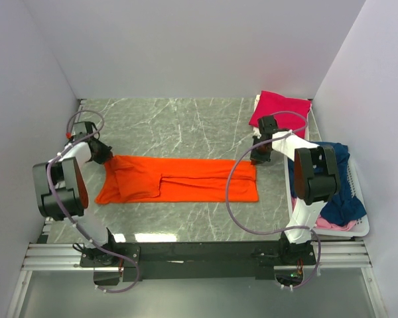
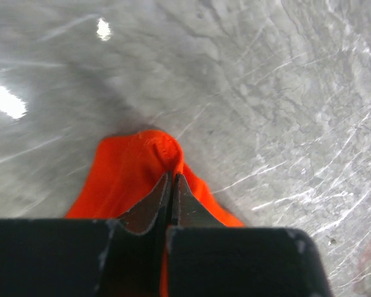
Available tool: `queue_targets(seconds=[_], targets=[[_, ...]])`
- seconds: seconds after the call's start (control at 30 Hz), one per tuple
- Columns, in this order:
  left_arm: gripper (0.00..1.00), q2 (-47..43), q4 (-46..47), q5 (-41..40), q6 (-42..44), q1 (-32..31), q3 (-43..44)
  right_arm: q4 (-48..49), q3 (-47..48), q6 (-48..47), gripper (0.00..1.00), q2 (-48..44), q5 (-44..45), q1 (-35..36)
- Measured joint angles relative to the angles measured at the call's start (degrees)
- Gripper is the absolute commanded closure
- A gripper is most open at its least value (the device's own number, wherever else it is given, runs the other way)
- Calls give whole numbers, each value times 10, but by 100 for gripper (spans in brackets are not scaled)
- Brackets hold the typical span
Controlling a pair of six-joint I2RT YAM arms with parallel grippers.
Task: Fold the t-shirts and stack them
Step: Fold the tshirt
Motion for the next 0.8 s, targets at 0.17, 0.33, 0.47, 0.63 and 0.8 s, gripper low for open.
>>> queue_targets(seconds=[0.17, 0.33, 0.47, 0.63, 0.8], targets=[[100, -43, 2, -2, 2, 19, -26, -4, 17, 2, 100, 13, -2, -8], [100, -47, 6, -3, 10, 28, -44, -12, 32, 6, 100, 23, -3, -11], [99, -54, 13, -2, 19, 32, -65, -13, 35, 6, 100, 25, -7, -13], [97, -48, 34, 6, 32, 36, -64, -13, 38, 6, 100, 27, -14, -14], [78, -9, 44, 6, 48, 36, -37, -14, 39, 8, 99, 28, -18, -14]])
